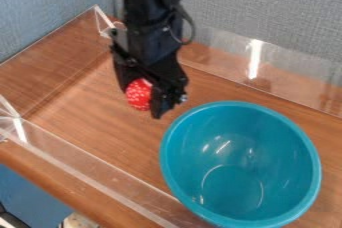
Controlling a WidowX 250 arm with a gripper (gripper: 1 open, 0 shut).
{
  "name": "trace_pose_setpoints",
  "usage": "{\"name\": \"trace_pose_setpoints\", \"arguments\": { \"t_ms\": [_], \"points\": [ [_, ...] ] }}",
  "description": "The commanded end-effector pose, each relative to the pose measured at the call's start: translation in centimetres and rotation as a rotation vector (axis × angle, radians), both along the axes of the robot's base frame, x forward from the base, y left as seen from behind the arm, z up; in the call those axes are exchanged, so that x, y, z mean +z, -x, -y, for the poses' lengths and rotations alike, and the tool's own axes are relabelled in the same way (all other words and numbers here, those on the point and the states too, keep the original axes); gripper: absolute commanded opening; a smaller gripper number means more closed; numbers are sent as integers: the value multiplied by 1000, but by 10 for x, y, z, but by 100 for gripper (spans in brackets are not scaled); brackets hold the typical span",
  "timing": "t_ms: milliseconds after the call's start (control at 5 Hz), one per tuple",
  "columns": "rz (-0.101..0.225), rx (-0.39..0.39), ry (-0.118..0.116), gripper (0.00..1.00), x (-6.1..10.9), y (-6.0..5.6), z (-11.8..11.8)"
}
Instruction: Put the strawberry in the blue bowl
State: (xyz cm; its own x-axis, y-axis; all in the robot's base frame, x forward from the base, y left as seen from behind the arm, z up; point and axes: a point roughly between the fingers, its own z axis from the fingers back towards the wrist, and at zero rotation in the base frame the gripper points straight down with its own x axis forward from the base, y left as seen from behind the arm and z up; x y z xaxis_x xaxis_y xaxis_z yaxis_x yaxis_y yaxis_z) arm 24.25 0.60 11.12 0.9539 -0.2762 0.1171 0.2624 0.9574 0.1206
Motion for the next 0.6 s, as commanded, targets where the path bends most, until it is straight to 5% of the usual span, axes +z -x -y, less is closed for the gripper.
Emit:
{"name": "trace_pose_setpoints", "arguments": {
  "t_ms": [0, 400],
  "points": [
    [38, -23, 2, 0, 12, -8, 10],
    [37, -45, 4, 0, 11, -10, 22]
  ]
}}
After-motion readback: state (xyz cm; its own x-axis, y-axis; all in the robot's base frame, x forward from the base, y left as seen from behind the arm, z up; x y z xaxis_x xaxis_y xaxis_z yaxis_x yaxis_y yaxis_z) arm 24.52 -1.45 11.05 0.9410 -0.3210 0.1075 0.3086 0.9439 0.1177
